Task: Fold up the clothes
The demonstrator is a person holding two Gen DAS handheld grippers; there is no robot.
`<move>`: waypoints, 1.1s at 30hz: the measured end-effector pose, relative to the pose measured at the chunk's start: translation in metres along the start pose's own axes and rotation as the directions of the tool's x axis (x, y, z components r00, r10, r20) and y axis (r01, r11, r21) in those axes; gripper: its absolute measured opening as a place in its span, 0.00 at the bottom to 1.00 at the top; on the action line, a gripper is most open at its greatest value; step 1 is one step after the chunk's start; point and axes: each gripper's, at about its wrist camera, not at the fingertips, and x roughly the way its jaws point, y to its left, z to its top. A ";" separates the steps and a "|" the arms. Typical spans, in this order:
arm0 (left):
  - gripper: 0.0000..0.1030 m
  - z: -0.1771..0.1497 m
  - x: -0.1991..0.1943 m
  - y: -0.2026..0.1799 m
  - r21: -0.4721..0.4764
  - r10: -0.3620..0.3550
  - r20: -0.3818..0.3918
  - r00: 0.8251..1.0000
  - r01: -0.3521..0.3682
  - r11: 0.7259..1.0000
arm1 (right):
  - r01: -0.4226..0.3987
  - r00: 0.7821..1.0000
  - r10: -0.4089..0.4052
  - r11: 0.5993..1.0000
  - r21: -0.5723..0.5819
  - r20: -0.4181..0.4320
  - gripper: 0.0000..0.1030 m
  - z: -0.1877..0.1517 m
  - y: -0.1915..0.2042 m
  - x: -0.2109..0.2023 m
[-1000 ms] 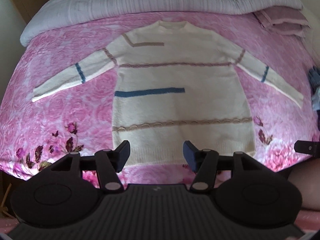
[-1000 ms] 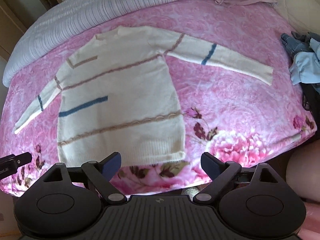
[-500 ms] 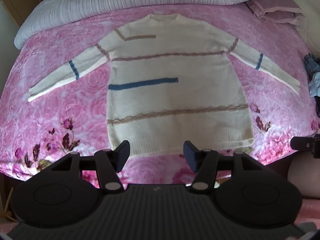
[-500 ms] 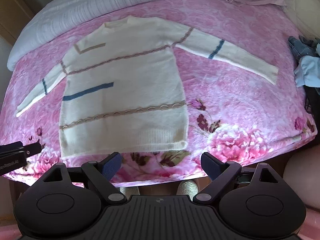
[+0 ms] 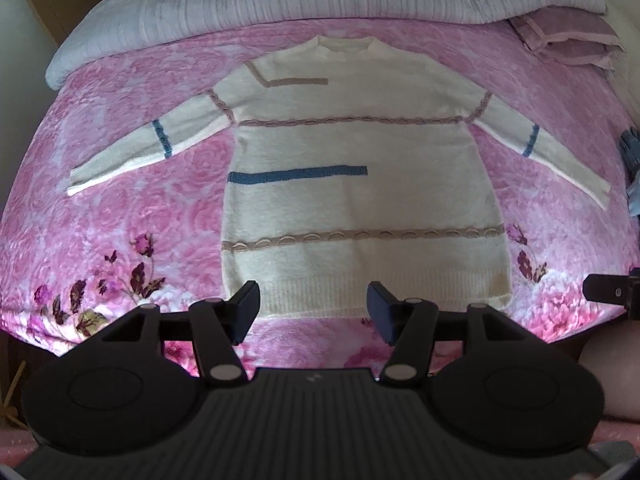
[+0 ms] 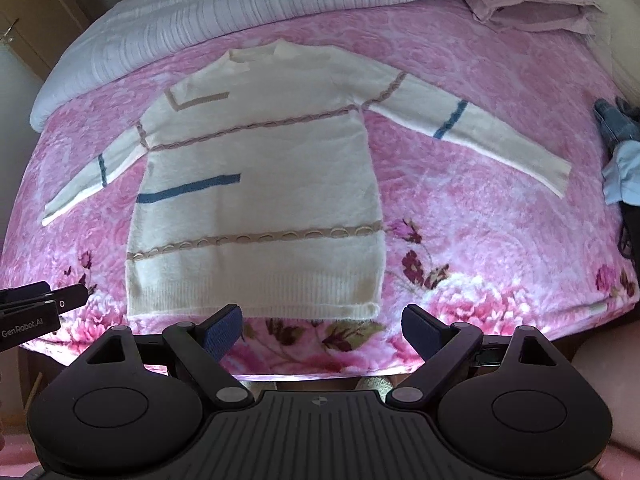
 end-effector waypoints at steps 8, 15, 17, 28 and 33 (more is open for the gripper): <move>0.54 -0.004 -0.001 -0.007 -0.083 0.048 -0.021 0.999 -0.050 0.995 | -0.035 0.999 0.033 0.996 -0.083 -0.023 0.87 0.015 -0.005 0.007; 0.54 -0.008 -0.003 -0.018 -0.154 0.087 -0.045 0.995 -0.093 0.984 | -0.064 0.997 0.055 0.986 -0.157 -0.061 0.87 0.026 -0.017 0.019; 0.54 -0.009 -0.004 -0.023 -0.167 0.095 -0.049 0.994 -0.102 0.981 | -0.073 0.995 0.061 0.981 -0.178 -0.075 0.87 0.029 -0.020 0.022; 0.54 -0.002 0.000 -0.029 -0.218 0.120 -0.086 0.989 -0.136 0.966 | -0.095 0.992 0.072 0.965 -0.246 -0.100 0.87 0.048 -0.022 0.041; 0.54 0.014 0.017 -0.020 -0.209 0.110 -0.105 0.988 -0.130 0.969 | -0.063 0.996 0.049 0.974 -0.216 -0.070 0.87 0.066 -0.024 0.053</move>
